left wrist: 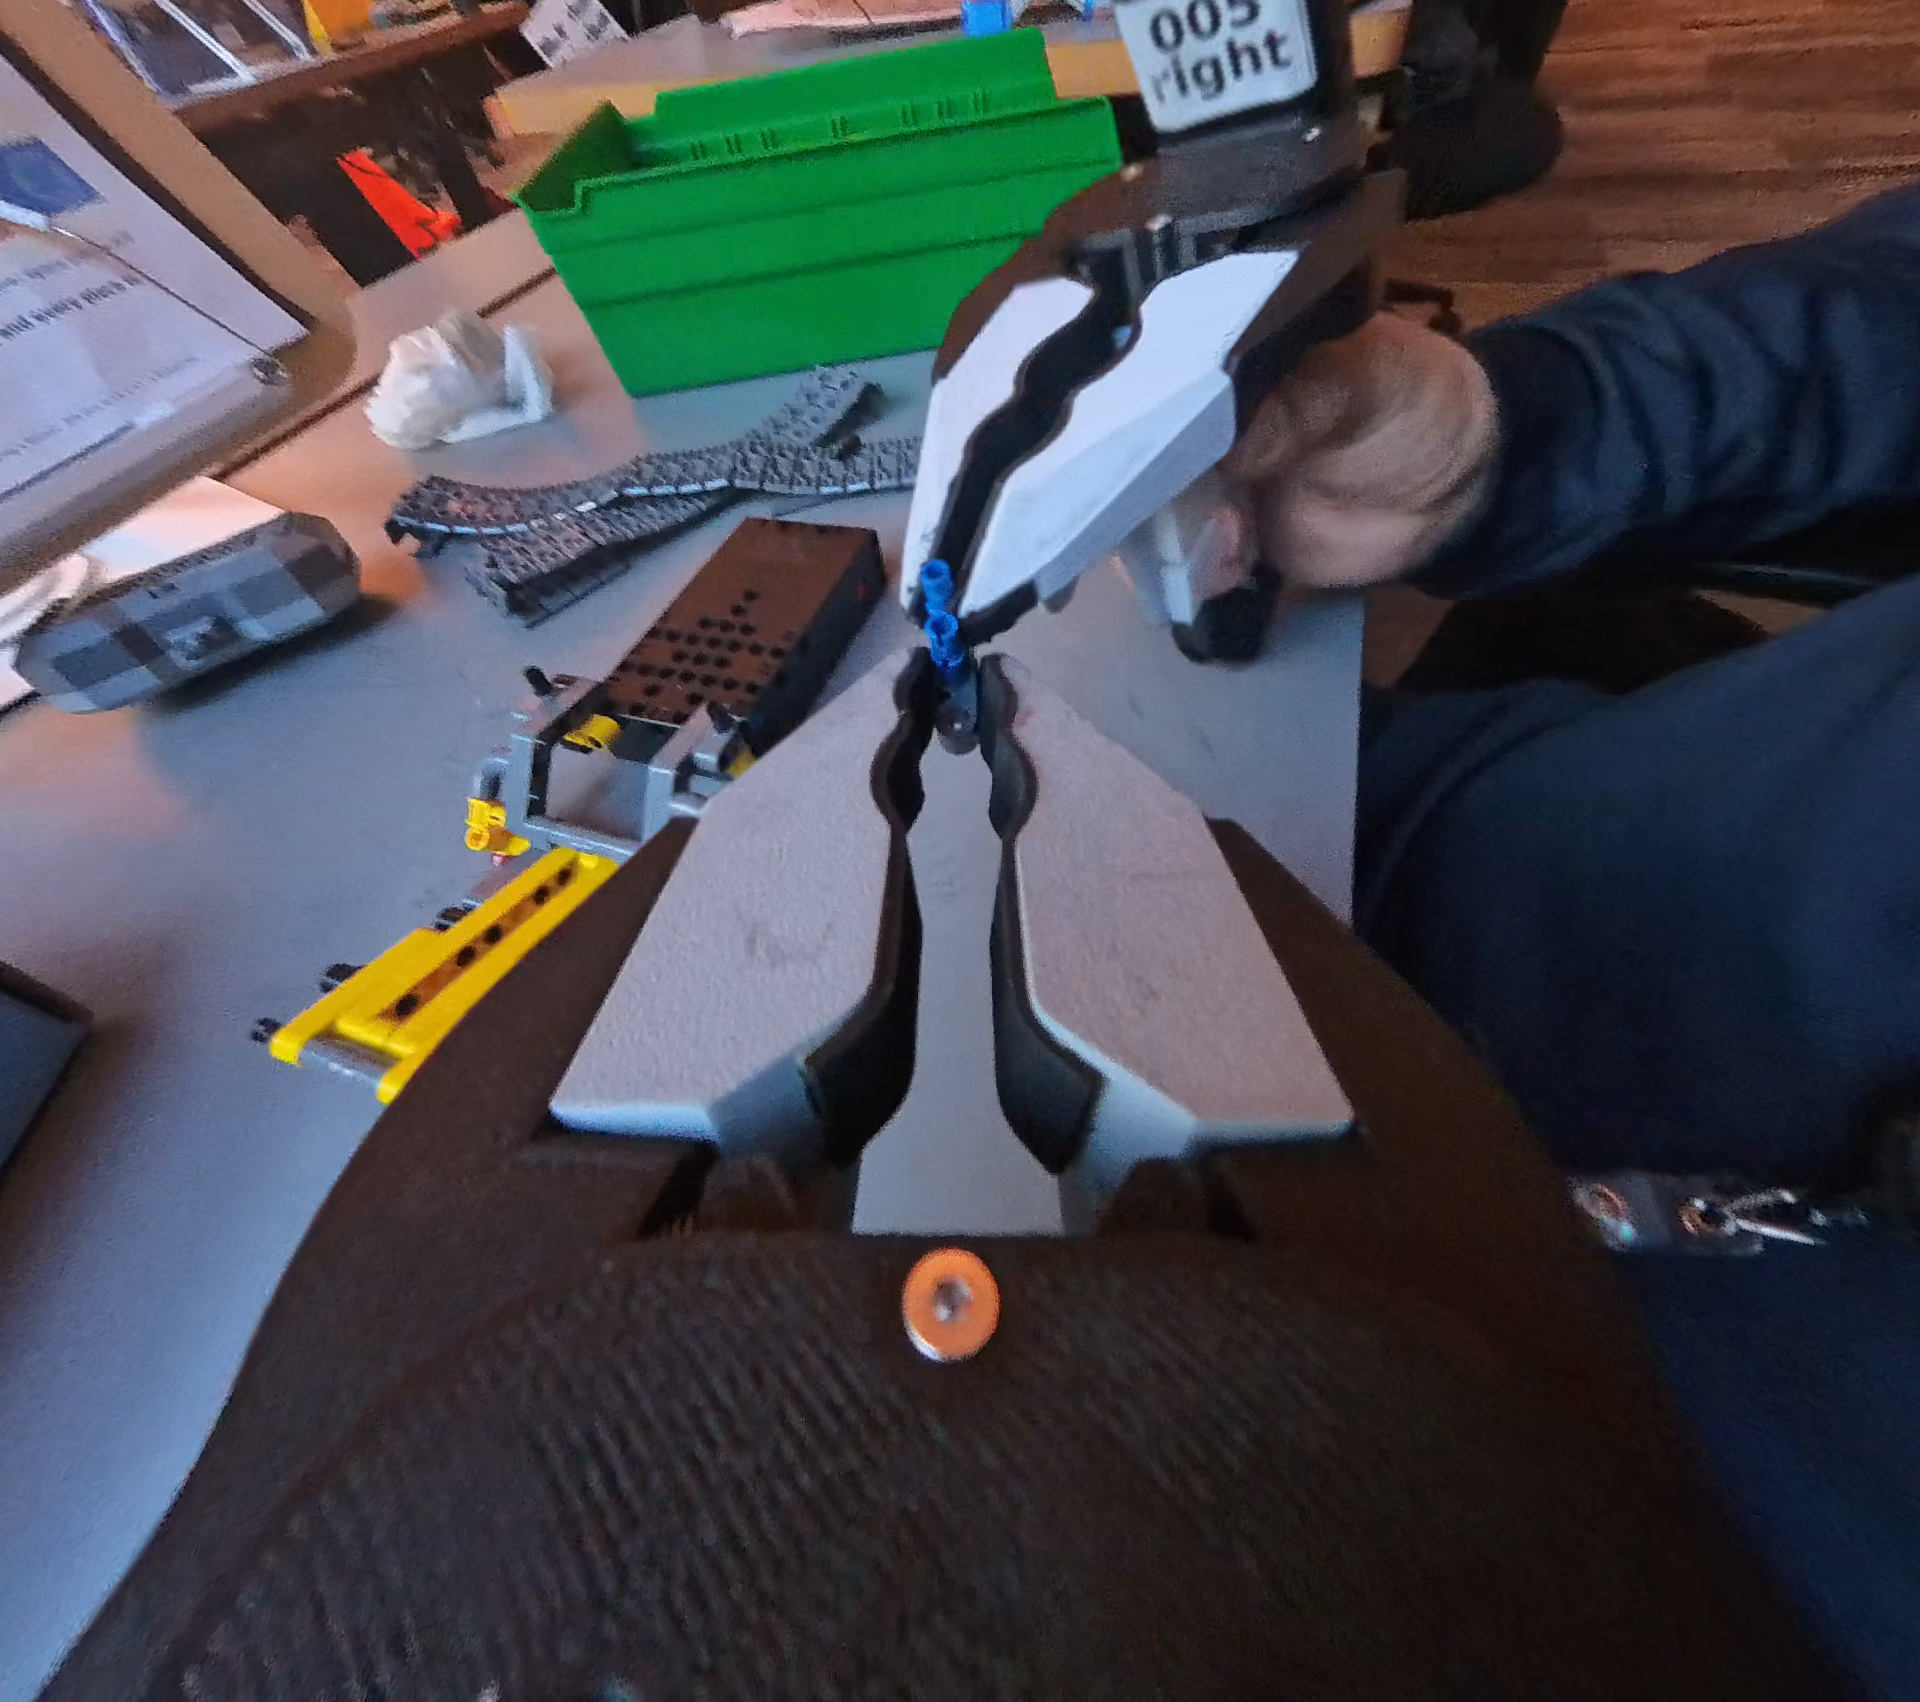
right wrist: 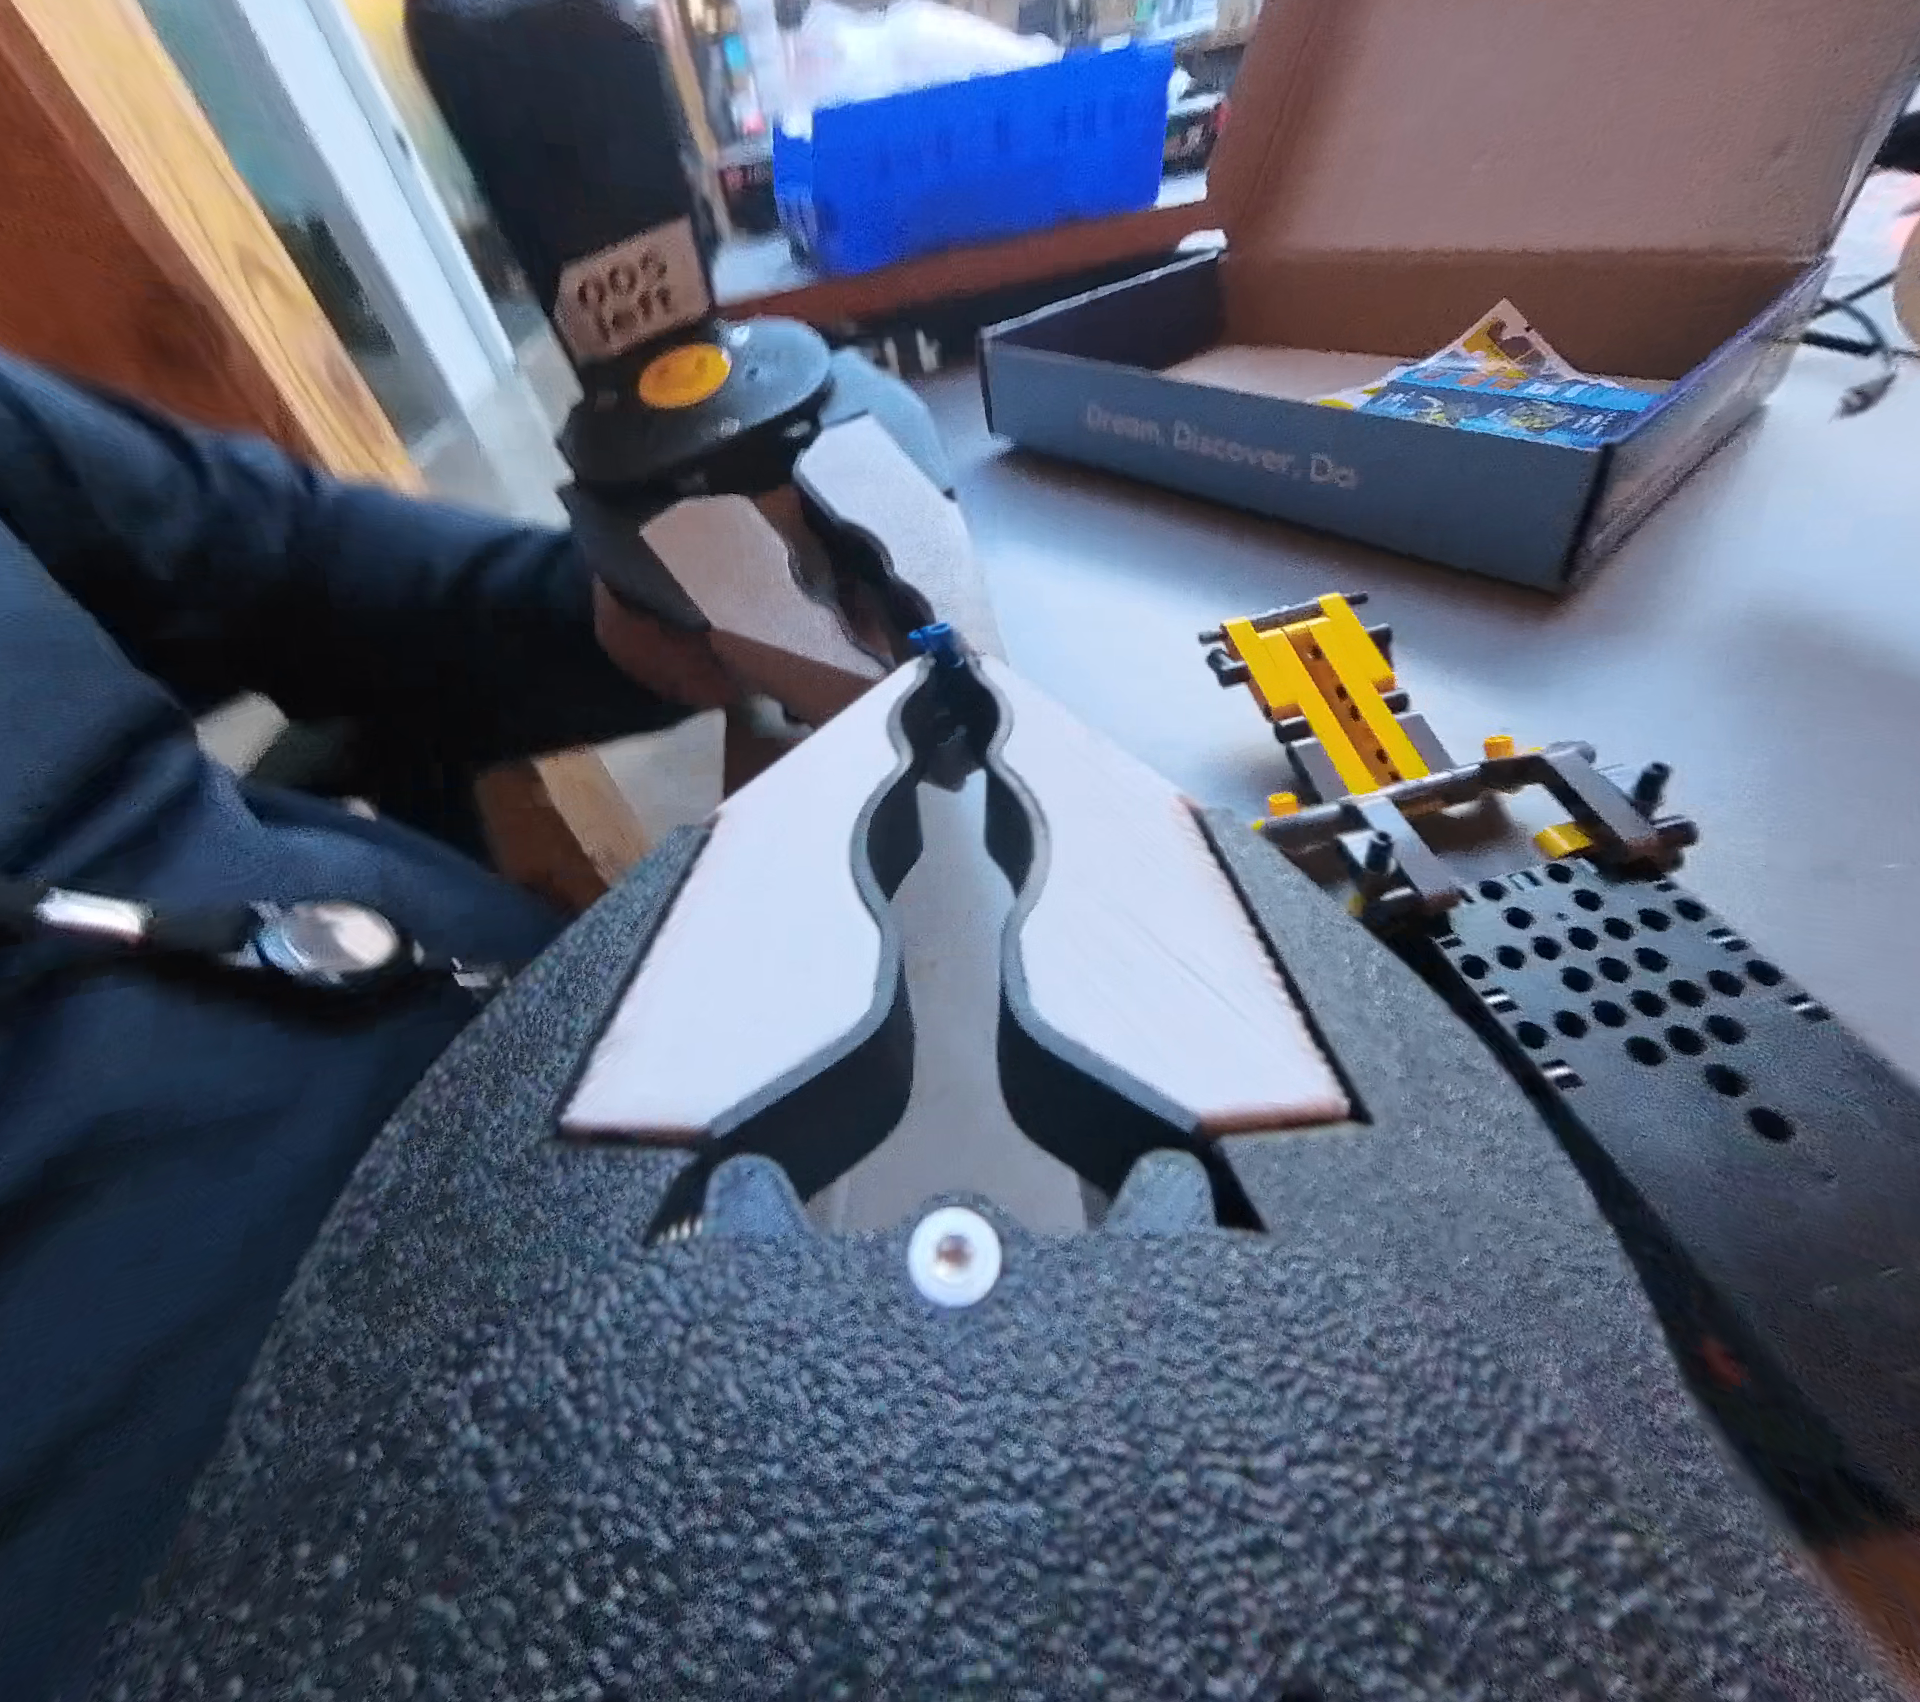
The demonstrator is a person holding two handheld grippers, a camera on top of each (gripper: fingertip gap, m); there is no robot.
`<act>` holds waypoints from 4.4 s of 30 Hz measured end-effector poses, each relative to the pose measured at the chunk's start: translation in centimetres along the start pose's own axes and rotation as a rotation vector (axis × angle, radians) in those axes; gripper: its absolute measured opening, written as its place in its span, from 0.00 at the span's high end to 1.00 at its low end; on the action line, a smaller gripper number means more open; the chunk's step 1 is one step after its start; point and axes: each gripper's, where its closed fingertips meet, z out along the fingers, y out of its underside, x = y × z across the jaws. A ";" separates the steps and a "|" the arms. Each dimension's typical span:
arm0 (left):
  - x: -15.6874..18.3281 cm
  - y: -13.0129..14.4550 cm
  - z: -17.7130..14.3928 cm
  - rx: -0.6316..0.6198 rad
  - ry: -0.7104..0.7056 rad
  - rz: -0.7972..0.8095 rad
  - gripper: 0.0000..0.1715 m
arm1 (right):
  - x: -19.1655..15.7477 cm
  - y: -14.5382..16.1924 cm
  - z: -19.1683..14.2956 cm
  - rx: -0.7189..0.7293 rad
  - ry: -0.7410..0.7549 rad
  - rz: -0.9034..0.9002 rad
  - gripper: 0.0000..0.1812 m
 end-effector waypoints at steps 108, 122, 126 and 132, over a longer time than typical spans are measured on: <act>-0.3 5.0 1.0 -0.270 -0.030 0.078 0.91 | 21.2 -1.4 -34.0 -0.496 1.062 0.182 0.87; 0.6 5.2 1.2 -0.285 -0.006 0.141 0.91 | 6.2 -5.5 -15.7 -0.228 0.419 -0.071 0.86; 0.7 5.7 1.4 -0.319 -0.025 0.187 0.91 | -0.1 0.1 -5.8 -0.457 0.284 -0.426 0.94; 0.9 5.8 1.4 -0.326 -0.034 0.227 0.91 | -0.1 4.7 -1.0 -0.709 0.279 -0.691 0.93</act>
